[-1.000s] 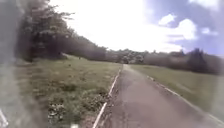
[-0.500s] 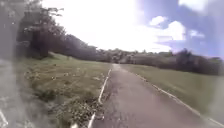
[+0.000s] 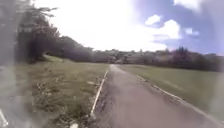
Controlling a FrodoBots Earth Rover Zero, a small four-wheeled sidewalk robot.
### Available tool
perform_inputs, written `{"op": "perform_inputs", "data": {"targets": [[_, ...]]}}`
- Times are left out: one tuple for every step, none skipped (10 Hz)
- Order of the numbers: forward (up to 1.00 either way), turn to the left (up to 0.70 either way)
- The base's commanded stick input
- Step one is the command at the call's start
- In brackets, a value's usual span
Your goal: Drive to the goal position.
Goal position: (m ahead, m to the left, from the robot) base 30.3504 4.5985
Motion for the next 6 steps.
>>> {"op": "perform_inputs", "data": {"targets": [[0.70, 0.00], [0.70, 0.00], [0.70, 0.00], [0.70, 0.00], [0.70, 0.00], [0.70, 0.00]]}}
